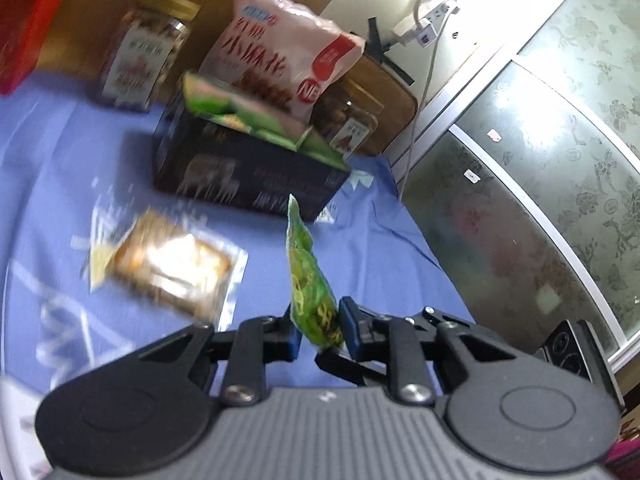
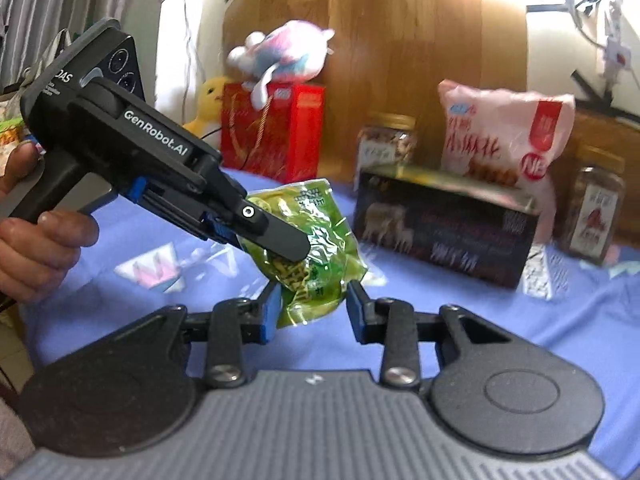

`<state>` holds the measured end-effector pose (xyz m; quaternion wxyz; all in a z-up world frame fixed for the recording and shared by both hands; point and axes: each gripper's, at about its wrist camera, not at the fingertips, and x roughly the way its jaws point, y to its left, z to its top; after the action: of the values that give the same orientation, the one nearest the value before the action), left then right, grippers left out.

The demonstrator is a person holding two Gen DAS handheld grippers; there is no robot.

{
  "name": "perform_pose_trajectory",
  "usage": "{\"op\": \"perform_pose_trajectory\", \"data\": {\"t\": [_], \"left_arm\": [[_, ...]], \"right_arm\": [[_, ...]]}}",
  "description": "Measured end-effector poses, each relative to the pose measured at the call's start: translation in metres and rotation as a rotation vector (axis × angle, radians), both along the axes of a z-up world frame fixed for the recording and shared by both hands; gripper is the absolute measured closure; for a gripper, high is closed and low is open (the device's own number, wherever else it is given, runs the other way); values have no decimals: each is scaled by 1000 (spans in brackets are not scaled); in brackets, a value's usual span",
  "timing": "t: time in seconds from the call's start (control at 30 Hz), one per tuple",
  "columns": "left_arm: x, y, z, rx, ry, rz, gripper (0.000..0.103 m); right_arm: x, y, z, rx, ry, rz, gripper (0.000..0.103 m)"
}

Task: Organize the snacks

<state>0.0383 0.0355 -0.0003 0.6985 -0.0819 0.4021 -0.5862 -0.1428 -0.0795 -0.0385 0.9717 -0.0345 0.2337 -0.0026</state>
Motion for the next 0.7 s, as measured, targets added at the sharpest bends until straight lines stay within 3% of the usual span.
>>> {"op": "perform_pose_trajectory", "data": {"t": [0.2, 0.33, 0.47, 0.7], "left_arm": [[9, -31, 25, -17, -68, -29, 84], [14, -47, 31, -32, -66, -43, 84], [6, -49, 19, -15, -49, -66, 84], [-13, -34, -26, 71, 14, -59, 83]], "right_arm": [[13, -22, 12, -31, -51, -48, 65], [18, -36, 21, -29, -73, -83, 65], [11, -40, 19, -11, -56, -104, 65], [-10, -31, -4, 74, 83, -108, 63]]}}
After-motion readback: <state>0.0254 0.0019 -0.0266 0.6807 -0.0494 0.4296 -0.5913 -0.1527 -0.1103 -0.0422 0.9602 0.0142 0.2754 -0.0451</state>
